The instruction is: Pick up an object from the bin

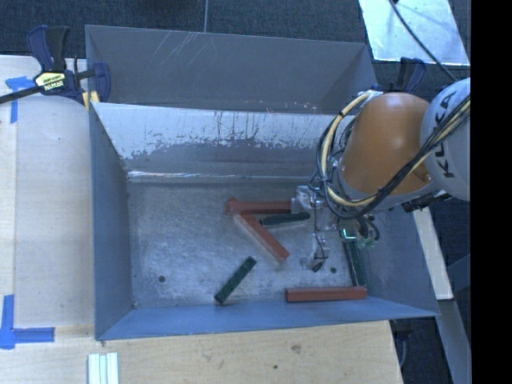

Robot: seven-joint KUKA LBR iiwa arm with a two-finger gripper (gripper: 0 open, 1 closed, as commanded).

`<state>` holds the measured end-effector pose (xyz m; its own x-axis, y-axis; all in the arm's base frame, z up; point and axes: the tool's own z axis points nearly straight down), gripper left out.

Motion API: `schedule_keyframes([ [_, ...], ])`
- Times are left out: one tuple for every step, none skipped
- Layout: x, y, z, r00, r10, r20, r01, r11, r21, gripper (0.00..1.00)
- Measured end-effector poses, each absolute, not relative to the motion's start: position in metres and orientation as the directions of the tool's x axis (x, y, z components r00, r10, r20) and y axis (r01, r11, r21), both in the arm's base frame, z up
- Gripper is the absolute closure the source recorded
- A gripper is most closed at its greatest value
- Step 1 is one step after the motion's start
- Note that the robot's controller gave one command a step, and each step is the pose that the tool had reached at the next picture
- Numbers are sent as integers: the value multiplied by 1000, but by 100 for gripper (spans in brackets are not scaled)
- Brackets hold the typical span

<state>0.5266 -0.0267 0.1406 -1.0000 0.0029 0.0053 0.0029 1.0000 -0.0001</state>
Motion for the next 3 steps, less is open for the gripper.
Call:
schedule_keyframes([
  [589,-35,68,-966,-258,-3,-258,966,0,0],
  [590,-35,70,-966,-257,-5,-257,966,-2,100],
  [590,-54,225,-953,-303,-12,-303,953,-6,100],
])
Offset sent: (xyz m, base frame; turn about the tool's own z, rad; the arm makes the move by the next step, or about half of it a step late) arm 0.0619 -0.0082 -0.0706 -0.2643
